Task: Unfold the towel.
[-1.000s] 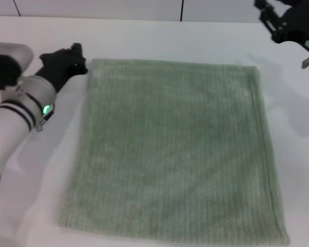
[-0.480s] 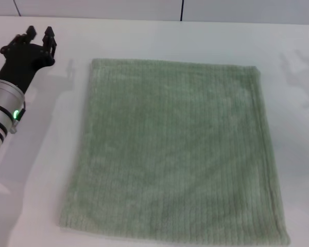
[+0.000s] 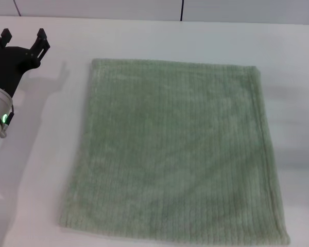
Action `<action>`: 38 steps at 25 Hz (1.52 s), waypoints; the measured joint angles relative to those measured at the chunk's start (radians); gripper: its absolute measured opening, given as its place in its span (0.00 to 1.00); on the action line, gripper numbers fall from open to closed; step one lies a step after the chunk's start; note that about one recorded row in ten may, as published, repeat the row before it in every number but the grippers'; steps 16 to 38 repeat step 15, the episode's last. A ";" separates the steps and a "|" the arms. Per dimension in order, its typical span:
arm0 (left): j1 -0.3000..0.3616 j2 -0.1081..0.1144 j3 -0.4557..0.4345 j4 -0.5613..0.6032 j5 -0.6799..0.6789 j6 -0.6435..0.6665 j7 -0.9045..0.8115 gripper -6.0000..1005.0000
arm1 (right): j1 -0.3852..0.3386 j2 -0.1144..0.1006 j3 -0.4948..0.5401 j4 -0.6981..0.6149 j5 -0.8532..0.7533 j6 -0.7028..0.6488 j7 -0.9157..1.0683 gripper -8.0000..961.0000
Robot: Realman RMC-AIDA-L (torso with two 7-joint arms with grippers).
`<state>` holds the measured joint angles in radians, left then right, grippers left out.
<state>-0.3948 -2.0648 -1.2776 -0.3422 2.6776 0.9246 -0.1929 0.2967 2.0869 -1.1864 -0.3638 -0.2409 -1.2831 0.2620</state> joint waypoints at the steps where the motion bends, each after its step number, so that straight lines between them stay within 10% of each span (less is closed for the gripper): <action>1: 0.000 -0.001 -0.002 0.002 0.000 0.002 0.000 0.85 | 0.019 0.001 0.000 0.046 0.041 -0.039 -0.048 0.81; 7: 0.001 -0.004 -0.006 0.016 -0.001 0.020 0.000 0.85 | 0.098 0.001 0.005 0.237 0.193 -0.180 -0.173 0.81; 38: 0.000 -0.005 -0.006 0.022 -0.001 0.023 0.014 0.86 | 0.109 0.001 0.014 0.246 0.202 -0.178 -0.168 0.81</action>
